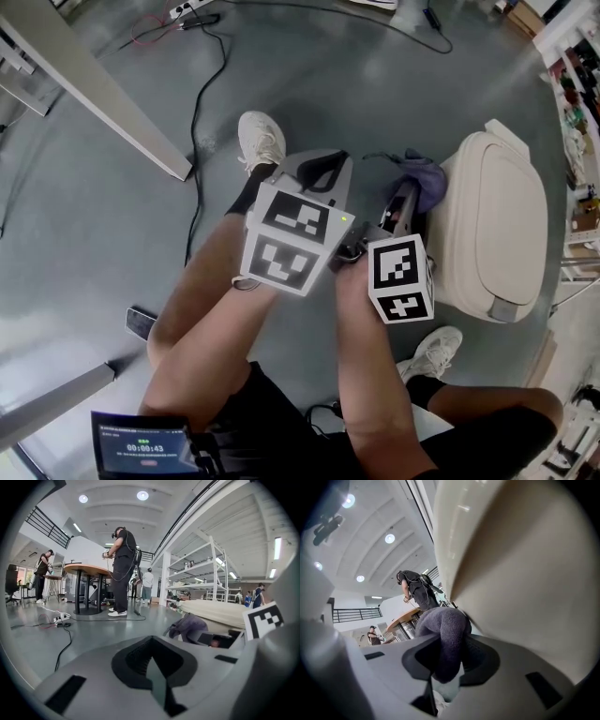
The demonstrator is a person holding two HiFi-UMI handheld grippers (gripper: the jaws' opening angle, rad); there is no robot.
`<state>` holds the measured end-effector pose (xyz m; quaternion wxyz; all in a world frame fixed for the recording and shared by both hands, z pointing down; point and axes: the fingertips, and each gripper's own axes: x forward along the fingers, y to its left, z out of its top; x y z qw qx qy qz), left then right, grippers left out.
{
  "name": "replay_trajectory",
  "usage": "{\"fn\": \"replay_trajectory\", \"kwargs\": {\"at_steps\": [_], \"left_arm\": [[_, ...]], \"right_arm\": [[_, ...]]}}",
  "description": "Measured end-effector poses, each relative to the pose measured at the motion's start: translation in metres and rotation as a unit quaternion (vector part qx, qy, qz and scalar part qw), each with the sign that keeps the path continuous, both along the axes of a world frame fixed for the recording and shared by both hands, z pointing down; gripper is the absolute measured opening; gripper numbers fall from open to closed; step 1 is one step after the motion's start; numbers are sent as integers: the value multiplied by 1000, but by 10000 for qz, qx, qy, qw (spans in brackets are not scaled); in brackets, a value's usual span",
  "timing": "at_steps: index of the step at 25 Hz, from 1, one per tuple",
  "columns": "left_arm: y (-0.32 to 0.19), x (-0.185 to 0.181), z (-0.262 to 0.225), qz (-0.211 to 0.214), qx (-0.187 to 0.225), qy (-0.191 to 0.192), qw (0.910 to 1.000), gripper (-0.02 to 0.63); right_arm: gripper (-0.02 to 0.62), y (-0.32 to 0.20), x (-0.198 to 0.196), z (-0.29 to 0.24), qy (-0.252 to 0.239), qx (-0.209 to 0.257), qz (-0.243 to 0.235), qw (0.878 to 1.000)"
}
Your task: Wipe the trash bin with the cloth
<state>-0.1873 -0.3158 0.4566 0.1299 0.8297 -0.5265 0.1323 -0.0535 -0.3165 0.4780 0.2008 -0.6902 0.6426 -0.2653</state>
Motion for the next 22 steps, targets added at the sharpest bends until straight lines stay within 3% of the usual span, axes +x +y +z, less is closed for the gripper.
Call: {"fn": "replay_trajectory", "kwargs": {"at_steps": [9,14,22], "left_arm": [[-6,-22,1,-259,-55,141,9995,-3],[-2,-17,7,-188,-114,122,9997,-3],[-1,-6,14,-63,-186,51,9998,-3]], "right_arm": [[89,2,-1,79,57,-834,26,9965],[89,5,-1,142,215,-1475,19,9888],[89,6,-1,198,217,-2048,-114,9785]]}}
